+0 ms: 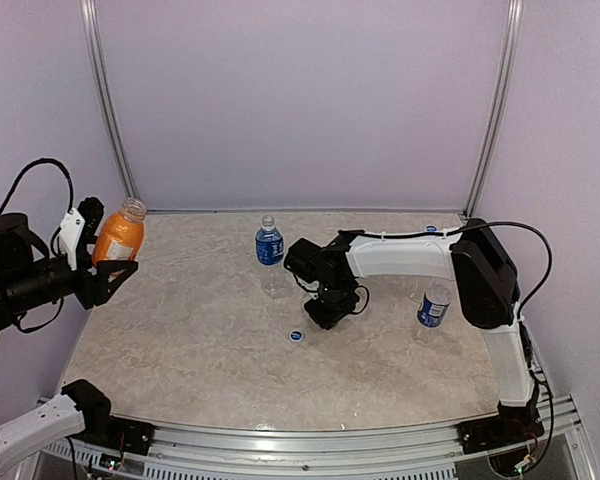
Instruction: Unscrew the bottle caps
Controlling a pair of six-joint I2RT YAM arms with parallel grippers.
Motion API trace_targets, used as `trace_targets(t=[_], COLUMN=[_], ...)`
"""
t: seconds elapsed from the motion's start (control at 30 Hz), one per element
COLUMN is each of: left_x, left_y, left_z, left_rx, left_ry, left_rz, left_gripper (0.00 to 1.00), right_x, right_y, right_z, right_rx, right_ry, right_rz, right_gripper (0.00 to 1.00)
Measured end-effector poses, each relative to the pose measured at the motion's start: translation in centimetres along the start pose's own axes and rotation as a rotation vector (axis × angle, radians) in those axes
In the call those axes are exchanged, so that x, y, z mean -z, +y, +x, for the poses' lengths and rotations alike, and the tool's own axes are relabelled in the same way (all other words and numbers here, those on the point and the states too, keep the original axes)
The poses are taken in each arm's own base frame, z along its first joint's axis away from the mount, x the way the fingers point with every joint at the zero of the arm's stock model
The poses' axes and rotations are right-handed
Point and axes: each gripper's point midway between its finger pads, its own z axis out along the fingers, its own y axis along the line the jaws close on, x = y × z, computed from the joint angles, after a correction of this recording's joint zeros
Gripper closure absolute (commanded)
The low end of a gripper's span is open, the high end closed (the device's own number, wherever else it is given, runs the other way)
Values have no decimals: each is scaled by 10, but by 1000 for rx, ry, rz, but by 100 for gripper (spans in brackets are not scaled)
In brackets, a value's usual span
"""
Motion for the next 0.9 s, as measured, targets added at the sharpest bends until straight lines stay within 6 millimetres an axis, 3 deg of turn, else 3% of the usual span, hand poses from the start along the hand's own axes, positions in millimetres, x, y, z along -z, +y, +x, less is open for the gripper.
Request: trace_targets(t=[0.1, 0.17, 0.27, 0.37, 0.5, 0.6, 0.67, 0.73, 0.83, 0.9], left_x=[1, 1, 1, 1, 4, 9, 15, 21, 32, 38], left_y=[0, -1, -2, -4, -14, -26, -37, -47, -62, -71], left_z=[-1, -1, -1, -2, -5, -9, -13, -16, -21, -24], left_rx=[-1, -3, -6, -9, -13, -18, -24, -29, -37, -42], left_ry=[-3, -4, -7, -13, -32, -63, -90, -117, -159, -180], left_rz=[1, 4, 10, 24, 75, 142, 200, 257, 342, 391], left_gripper=[68, 68, 68, 68, 68, 67, 66, 65, 65, 65], right_x=[-13, -13, -13, -12, -5, 18, 47, 98, 220, 309], right_y=[2, 3, 3, 3, 2, 2, 6, 23, 79, 117], right_z=[7, 8, 8, 8, 6, -12, -33, -61, -88, -79], right_rx=[4, 1, -4, -6, -4, -2, 20, 82, 232, 344], right_ry=[40, 44, 46, 49, 48, -12, -112, -287, -680, -947], right_rz=[-5, -14, -20, -25, -21, -28, -58, -123, -321, -498], right_gripper=[78, 56, 39, 30, 27, 25, 25, 20, 9, 9])
